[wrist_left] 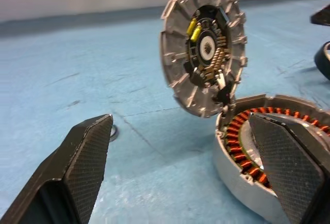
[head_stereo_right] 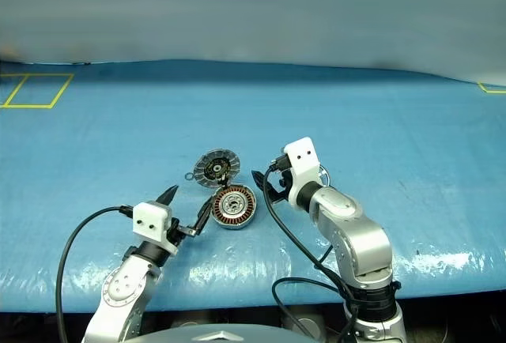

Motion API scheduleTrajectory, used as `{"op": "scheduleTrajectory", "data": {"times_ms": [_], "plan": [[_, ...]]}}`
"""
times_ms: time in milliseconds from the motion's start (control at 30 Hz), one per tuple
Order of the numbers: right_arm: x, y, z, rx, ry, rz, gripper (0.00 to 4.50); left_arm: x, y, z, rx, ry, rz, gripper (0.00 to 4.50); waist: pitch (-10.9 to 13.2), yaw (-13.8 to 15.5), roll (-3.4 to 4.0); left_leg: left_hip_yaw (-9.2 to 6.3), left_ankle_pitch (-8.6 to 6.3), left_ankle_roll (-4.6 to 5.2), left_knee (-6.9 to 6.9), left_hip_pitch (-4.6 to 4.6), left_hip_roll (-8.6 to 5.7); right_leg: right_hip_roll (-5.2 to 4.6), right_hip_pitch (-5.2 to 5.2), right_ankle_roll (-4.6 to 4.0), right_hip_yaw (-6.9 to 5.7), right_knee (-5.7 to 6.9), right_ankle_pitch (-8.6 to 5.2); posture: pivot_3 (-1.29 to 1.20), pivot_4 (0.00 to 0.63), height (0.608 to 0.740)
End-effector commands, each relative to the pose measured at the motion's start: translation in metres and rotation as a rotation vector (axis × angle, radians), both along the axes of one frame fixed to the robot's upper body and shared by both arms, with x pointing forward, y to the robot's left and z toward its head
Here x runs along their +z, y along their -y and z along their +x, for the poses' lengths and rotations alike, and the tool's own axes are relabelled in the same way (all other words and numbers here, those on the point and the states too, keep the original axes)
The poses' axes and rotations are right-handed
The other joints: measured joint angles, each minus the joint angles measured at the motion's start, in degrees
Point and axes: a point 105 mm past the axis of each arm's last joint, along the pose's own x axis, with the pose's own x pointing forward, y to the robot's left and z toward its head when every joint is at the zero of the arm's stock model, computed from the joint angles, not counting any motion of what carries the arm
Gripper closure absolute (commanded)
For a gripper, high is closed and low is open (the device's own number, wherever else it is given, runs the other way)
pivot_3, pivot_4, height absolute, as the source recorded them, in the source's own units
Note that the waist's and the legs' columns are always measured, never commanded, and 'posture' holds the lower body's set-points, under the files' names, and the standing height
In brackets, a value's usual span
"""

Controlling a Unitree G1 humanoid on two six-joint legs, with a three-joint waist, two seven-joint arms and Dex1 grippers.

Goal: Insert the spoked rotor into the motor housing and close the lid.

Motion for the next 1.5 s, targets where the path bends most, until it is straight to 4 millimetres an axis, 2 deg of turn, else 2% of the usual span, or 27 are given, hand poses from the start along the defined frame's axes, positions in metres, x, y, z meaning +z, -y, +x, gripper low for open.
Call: {"op": "scheduleTrajectory", "data": {"times_ms": [33, 167, 367, 600, 767, 1000, 1100, 1400, 1433, 1500], "plan": [[0.009, -0.007, -0.004, 0.03, 0.078, 0.021, 0.14, 0.003, -0.018, 0.004, 0.129, -0.004, 0.029, 0.0, 0.0, 0.1, -0.01, 0.0, 0.0, 0.0, 0.01, -0.01, -0.01, 0.0, 0.0, 0.0, 0.01, 0.01, 0.0, 0.0, 0.15, 0.74], [0.01, -0.013, -0.018, 0.1, 0.238, 0.009, 0.14, 0.0, -0.024, 0.016, 0.164, -0.019, 0.035, 0.0, 0.0, 0.8, -0.04, -0.02, 0.0, 0.0, 0.05, -0.01, -0.05, 0.01, 0.02, 0.02, 0.0, 0.01, 0.01, 0.0, 0.15, 0.74], [0.0, -0.012, -0.035, 0.134, 0.322, 0.084, 0.14, -0.001, -0.029, 0.036, 0.134, -0.043, 0.031, 0.0, 0.0, 0.9, -0.09, 0.0, 0.0, 0.0, 0.16, 0.02, -0.07, 0.06, 0.09, 0.06, 0.01, 0.0, 0.05, 0.0, 0.15, 0.74], [-0.029, -0.001, -0.048, 0.146, 0.274, 0.098, 0.14, -0.01, -0.024, 0.063, 0.075, -0.095, 0.034, 0.0, 0.0, 1.1, -0.12, 0.03, 0.01, -0.01, 0.28, 0.1, -0.07, 0.1, 0.18, 0.09, 0.03, 0.06, 0.09, 0.0, 0.15, 0.74], [-0.05, 0.005, -0.054, 0.146, 0.255, 0.028, 0.14, -0.016, -0.016, 0.079, 0.017, -0.13, 0.022, 0.0, 0.0, 1.0, -0.14, 0.08, 0.02, -0.01, 0.33, 0.11, -0.1, 0.11, 0.18, 0.12, 0.08, 0.08, 0.13, 0.0, 0.15, 0.74], [-0.053, 0.005, -0.054, 0.109, 0.247, 0.049, 0.14, -0.027, -0.013, 0.086, -0.028, -0.178, 0.062, 0.0, 0.0, 1.1, -0.14, 0.1, 0.05, -0.06, 0.33, 0.19, -0.11, 0.12, 0.2, 0.08, 0.12, 0.19, 0.14, 0.0, 0.15, 0.74], [-0.052, 0.005, -0.054, 0.097, 0.249, 0.046, 0.11, -0.032, -0.013, 0.085, -0.028, -0.2, 0.085, 0.62, 0.0, 1.1, -0.14, 0.11, 0.05, -0.06, 0.35, 0.29, -0.08, 0.11, 0.3, 0.07, 0.14, 0.23, 0.14, 0.0, 0.15, 0.74], [-0.051, 0.007, -0.05, 0.078, 0.252, 0.033, 0.11, -0.042, -0.019, 0.079, 0.016, -0.244, 0.123, 3.64, -0.1, 1.0, -0.2, 0.31, 0.05, -0.06, 0.35, 0.66, -0.03, 0.05, 0.45, -0.04, 0.33, 0.51, 0.07, 0.0, 0.15, 0.74], [-0.051, 0.007, -0.049, 0.08, 0.252, 0.031, 0.11, -0.041, -0.019, 0.078, 0.016, -0.242, 0.134, 3.87, -0.1, 1.0, -0.21, 0.35, 0.05, -0.06, 0.35, 0.72, -0.04, 0.03, 0.44, -0.08, 0.36, 0.62, 0.03, 0.0, 0.15, 0.74], [-0.051, 0.006, -0.049, 0.084, 0.252, 0.028, 0.11, -0.038, -0.019, 0.078, 0.018, -0.237, 0.152, 3.86, -0.1, 1.0, -0.21, 0.37, 0.07, -0.09, 0.35, 0.81, -0.04, 0.04, 0.44, -0.14, 0.39, 0.75, -0.01, 0.0, 0.15, 0.74]]}}
